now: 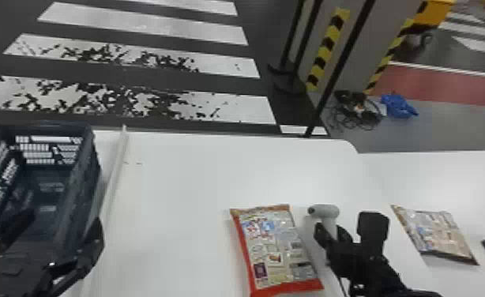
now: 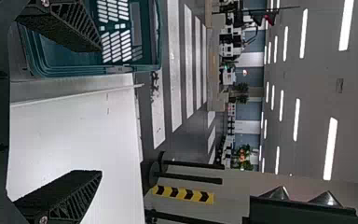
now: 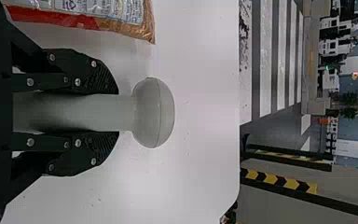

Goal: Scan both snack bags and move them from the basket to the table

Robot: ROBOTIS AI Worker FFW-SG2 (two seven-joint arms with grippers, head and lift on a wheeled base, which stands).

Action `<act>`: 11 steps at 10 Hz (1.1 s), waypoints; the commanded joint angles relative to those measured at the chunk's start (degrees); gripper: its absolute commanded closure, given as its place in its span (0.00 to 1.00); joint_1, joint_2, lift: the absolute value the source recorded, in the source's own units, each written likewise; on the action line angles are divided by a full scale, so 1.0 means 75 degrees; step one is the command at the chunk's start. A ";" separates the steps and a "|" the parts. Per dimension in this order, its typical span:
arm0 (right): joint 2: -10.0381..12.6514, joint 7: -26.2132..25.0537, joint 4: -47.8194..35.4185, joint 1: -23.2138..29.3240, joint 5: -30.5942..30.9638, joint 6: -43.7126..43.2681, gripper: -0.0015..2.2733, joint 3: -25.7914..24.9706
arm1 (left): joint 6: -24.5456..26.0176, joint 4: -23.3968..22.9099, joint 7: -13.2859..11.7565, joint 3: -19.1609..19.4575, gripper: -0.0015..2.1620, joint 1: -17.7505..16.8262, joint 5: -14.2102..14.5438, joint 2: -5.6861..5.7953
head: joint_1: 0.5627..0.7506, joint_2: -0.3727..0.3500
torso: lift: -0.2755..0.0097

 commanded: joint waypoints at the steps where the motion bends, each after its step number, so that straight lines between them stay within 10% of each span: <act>1: -0.0005 0.0001 0.0041 0.0010 0.0042 -0.0011 0.95 0.0012 | -0.0006 -0.0011 0.0000 -0.0002 0.03 0.0000 0.0000 0.0015 | 0.70 0.16 | 0.62; 3: -0.0005 0.0001 -0.0041 0.0092 0.0042 -0.0081 0.72 0.0035 | 0.0018 -0.0070 0.0000 -0.0002 0.03 0.0000 0.0000 0.0015 | 0.70 0.15 | 0.62; 5: -0.0029 0.0001 -0.0124 0.0139 0.0124 -0.0151 0.00 0.0023 | 0.0065 -0.0093 0.0000 -0.0002 0.03 -0.0035 0.0000 0.0015 | 0.70 0.16 | 0.62; 11: -0.0005 0.0001 -0.1870 0.1205 -0.0415 0.0060 0.02 0.0035 | 0.0088 -0.0023 -0.0011 -0.0072 0.03 -0.0164 0.0012 0.0003 | 0.70 0.17 | 0.62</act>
